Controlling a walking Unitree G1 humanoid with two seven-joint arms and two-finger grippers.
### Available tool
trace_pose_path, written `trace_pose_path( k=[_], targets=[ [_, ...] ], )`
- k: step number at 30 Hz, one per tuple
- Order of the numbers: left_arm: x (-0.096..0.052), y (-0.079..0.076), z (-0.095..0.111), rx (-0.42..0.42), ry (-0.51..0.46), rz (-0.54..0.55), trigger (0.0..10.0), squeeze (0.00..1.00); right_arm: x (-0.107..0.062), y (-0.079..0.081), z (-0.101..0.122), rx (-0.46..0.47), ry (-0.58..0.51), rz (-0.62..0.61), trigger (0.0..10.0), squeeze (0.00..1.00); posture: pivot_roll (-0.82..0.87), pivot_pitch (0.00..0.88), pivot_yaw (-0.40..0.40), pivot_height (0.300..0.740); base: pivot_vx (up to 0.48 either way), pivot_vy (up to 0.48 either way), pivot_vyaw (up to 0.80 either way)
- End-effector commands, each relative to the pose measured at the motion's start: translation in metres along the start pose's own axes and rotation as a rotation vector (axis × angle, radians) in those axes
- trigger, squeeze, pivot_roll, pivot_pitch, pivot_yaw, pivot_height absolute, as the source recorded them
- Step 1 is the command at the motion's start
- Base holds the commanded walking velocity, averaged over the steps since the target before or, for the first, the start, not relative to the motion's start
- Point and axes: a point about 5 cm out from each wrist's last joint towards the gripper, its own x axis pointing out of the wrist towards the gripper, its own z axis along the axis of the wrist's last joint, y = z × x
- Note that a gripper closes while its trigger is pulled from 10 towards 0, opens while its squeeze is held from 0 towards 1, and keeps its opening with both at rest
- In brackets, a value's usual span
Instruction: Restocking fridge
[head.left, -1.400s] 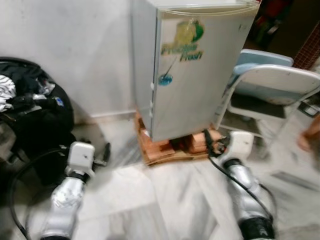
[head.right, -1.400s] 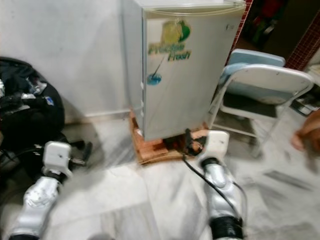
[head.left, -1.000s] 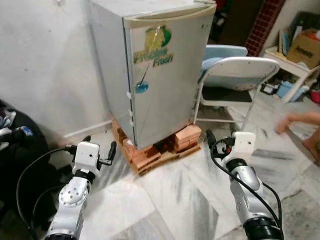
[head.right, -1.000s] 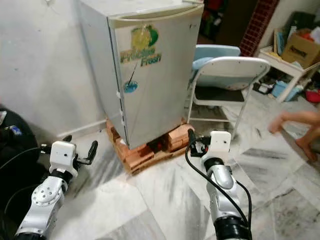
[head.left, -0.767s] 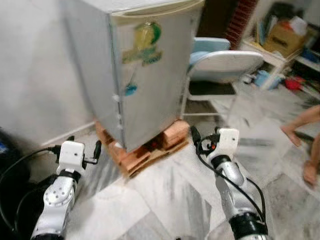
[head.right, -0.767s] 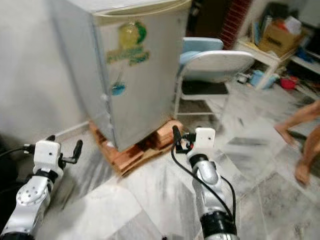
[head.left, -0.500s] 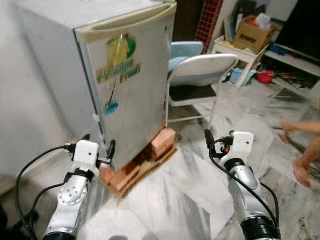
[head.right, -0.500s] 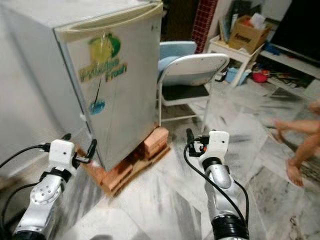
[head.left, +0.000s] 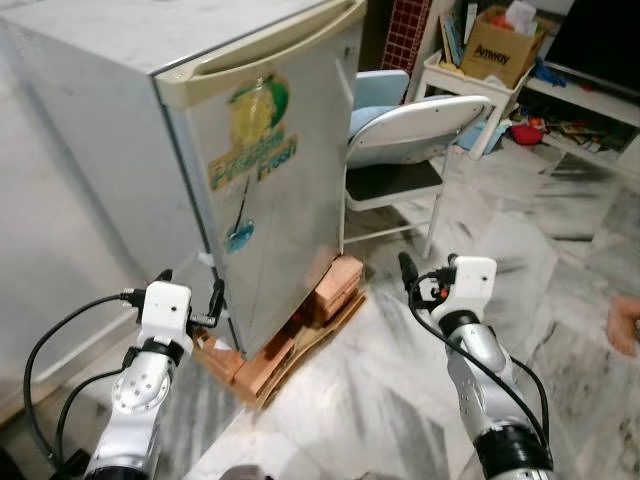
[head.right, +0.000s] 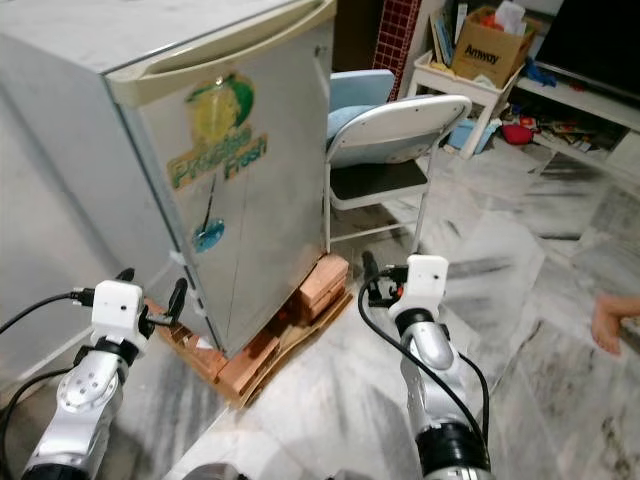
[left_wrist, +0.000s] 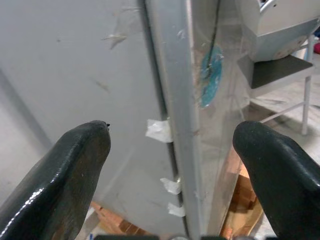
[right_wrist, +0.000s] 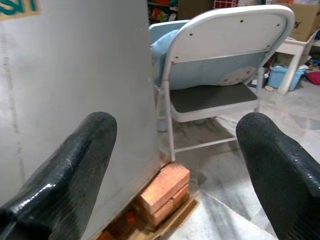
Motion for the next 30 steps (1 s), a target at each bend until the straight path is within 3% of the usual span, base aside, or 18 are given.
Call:
trace_pose_path(
  k=[1,11,20,30],
  targets=[
    [0.0017,-0.0032,0.0035,0.004,-0.014,-0.014,10.0,0.0,-0.002,-0.0068,0.0006,-0.009,-0.001,-0.016,10.0,0.0,0.07,0.0,-0.047,0.74,0.0,0.0,0.0],
    [0.0074,-0.0017,0.0071,-0.001,-0.015,-0.009,10.0,0.0,0.0014,-0.0068,0.0019,0.002,0.005,-0.021,10.0,0.0,0.08,0.0,-0.051,0.74,0.0,0.0,0.0],
    [-0.0007,0.001,0.0001,-0.008,0.01,0.004,10.0,0.0,0.0013,-0.0055,-0.0001,-0.011,0.015,-0.007,10.0,0.0,0.09,0.0,-0.057,0.74,0.0,0.48,-0.74],
    [-0.0024,-0.0044,-0.0004,-0.013,0.009,-0.008,10.0,0.0,-0.0002,-0.002,-0.0021,-0.012,0.017,0.003,10.0,0.0,0.08,0.0,-0.057,0.74,0.0,0.48,0.0]
  ],
)
